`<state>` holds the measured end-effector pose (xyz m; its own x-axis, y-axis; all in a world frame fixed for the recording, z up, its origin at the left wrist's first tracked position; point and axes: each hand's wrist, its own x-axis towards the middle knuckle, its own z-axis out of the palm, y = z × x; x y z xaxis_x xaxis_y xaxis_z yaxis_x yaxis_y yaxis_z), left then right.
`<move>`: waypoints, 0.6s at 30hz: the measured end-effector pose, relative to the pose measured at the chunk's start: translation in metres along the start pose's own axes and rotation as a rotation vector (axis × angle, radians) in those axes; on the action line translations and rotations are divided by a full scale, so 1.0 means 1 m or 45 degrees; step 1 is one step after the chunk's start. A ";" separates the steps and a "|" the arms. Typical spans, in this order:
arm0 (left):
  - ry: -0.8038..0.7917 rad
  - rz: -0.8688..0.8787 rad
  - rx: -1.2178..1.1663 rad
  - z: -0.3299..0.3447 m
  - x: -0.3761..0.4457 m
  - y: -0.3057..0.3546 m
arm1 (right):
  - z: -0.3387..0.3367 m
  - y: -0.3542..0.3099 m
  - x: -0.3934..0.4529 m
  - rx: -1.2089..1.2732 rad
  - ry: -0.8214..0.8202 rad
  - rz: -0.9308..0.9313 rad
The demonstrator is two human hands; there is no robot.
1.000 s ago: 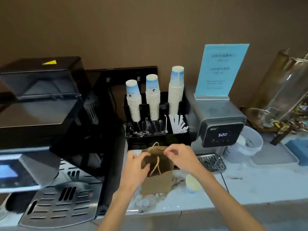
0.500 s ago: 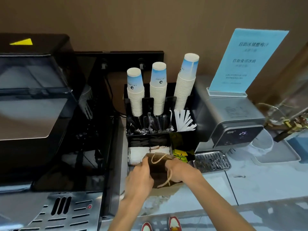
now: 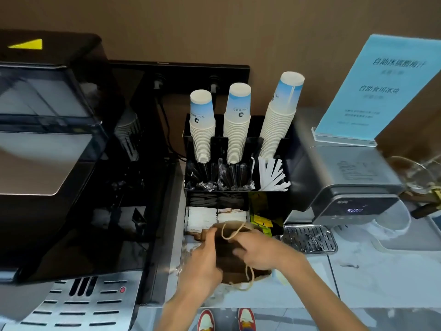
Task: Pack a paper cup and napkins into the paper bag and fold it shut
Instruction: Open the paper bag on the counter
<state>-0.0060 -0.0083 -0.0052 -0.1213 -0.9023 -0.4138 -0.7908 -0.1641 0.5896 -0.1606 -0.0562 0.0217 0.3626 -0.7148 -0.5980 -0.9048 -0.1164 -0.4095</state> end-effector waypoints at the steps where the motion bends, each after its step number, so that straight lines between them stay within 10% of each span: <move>1: -0.009 0.003 -0.016 0.001 0.001 0.002 | -0.004 0.004 -0.009 0.096 0.091 -0.063; 5: -0.038 -0.016 -0.046 0.000 0.006 0.007 | -0.023 0.045 -0.049 0.804 0.436 -0.153; 7: -0.043 -0.030 -0.072 0.000 0.008 0.007 | -0.021 0.078 -0.054 0.648 0.602 -0.092; 13: -0.062 -0.054 -0.124 0.004 0.015 0.005 | 0.053 0.135 -0.021 0.091 0.074 0.390; 18: -0.054 -0.081 -0.164 0.005 0.017 0.005 | 0.094 0.141 -0.003 0.034 0.105 0.490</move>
<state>-0.0152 -0.0220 -0.0125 -0.1005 -0.8712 -0.4805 -0.7144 -0.2729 0.6444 -0.2687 -0.0059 -0.0987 -0.0224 -0.7555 -0.6547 -0.9646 0.1884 -0.1845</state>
